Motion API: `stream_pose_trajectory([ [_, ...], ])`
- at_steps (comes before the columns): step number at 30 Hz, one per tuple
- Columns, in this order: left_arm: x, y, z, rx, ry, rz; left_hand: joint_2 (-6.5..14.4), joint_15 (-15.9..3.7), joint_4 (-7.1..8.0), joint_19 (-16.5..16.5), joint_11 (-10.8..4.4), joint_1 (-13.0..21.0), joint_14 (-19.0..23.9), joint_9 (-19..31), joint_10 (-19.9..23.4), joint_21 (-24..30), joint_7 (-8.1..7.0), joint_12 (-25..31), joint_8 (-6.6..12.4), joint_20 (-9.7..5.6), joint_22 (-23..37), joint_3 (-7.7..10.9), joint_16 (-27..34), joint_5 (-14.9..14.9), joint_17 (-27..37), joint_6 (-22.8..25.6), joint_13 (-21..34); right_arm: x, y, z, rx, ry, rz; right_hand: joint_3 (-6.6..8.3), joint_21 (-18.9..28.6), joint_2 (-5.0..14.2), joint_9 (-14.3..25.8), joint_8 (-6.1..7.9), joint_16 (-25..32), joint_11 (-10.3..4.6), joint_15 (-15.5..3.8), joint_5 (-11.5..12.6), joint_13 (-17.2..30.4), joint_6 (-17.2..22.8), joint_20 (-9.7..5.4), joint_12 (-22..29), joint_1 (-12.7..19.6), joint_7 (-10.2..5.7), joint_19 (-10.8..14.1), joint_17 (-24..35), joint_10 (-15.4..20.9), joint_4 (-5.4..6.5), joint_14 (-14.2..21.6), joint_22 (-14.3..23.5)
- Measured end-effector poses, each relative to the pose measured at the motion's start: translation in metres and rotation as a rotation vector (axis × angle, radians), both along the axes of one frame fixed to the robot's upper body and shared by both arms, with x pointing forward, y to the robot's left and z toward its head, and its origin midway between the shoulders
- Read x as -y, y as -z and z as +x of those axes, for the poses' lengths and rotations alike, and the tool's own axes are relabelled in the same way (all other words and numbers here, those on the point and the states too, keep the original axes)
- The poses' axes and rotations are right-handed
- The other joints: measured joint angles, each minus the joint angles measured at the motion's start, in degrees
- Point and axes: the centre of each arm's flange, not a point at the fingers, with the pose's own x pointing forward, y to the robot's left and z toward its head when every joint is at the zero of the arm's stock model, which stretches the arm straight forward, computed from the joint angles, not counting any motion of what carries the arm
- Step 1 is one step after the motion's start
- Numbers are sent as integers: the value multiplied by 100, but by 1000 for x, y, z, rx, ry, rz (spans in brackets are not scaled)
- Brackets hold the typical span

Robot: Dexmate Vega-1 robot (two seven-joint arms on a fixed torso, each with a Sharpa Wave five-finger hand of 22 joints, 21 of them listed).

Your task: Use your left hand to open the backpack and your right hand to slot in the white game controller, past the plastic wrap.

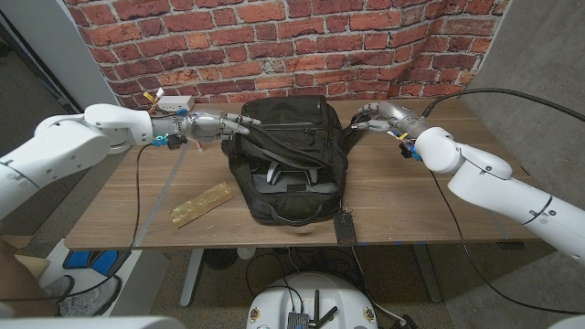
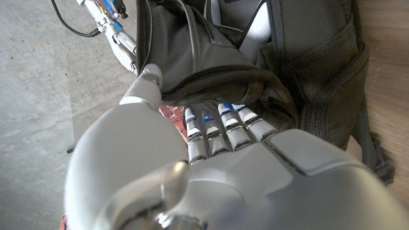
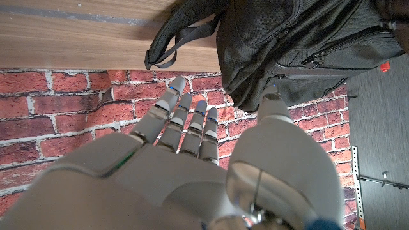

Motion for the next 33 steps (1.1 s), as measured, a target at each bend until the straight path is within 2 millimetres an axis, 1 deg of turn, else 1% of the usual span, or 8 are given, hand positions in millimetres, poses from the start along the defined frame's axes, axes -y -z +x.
stream_pose_trajectory([
  [6,0,0,0,-21,43,17,22,127,16,-203,80,-83,-243,0,-264,-2,36,0,0,-2,-8,-32,0,0,0,-286,0,-1,0,0,1,-1,3,0,0,0,0,-35,0,0,0,0,0,0,0,0,0,0,0,0,0,0,0,0],
  [8,0,0,0,-25,53,20,22,136,0,-283,127,-83,-313,0,-311,-2,40,0,0,1,-10,-63,0,0,0,-306,0,-1,0,1,2,2,5,0,0,0,0,-45,0,0,0,0,0,0,0,0,0,0,0,0,0,0,0,0],
  [16,2,0,-1,-38,107,33,44,209,8,-491,188,-196,-568,-4,-546,-21,54,0,0,6,-25,-87,0,0,-1,-529,0,-3,3,-3,2,5,9,0,0,0,0,-45,0,0,0,0,-27,30,0,0,0,-30,0,1,0,0,0,0],
  [19,3,-1,-1,-41,125,35,89,259,16,-547,259,-242,-658,-26,-626,-20,76,0,0,4,-22,-126,0,0,-1,-608,1,-2,3,-4,4,10,11,0,0,0,0,-45,0,0,0,0,-27,30,0,0,0,-30,0,1,0,0,0,0],
  [21,4,0,-1,-43,139,37,59,286,32,-610,294,-273,-691,-26,-662,-18,76,0,0,-1,-20,-142,0,0,-1,-677,1,-2,4,-6,6,12,12,0,0,0,0,-45,0,0,0,0,-27,30,0,0,0,-30,0,1,0,0,0,0],
  [23,4,0,-2,-43,148,37,73,301,39,-663,286,-286,-743,-26,-713,-18,83,0,0,29,-20,-150,0,-18,-1,-723,1,-1,4,-7,7,15,13,0,0,0,0,-44,0,0,0,0,-27,30,0,0,0,-30,0,1,0,0,0,0],
  [24,4,0,-2,-43,152,37,72,318,39,-697,297,-321,-764,-26,-725,-18,83,0,0,9,-20,-150,0,-23,-1,-757,1,-1,4,-8,7,15,13,0,0,0,0,-45,0,0,0,0,-27,30,0,0,0,-30,0,1,0,0,0,0],
  [33,4,3,-5,-35,175,26,60,298,47,-721,280,-392,-802,-26,-758,-18,52,11,0,33,-20,-188,0,-23,-1,-789,1,2,6,-10,7,16,33,0,-22,23,0,-44,0,0,0,0,-26,30,0,0,-23,-30,0,1,0,0,0,0],
])
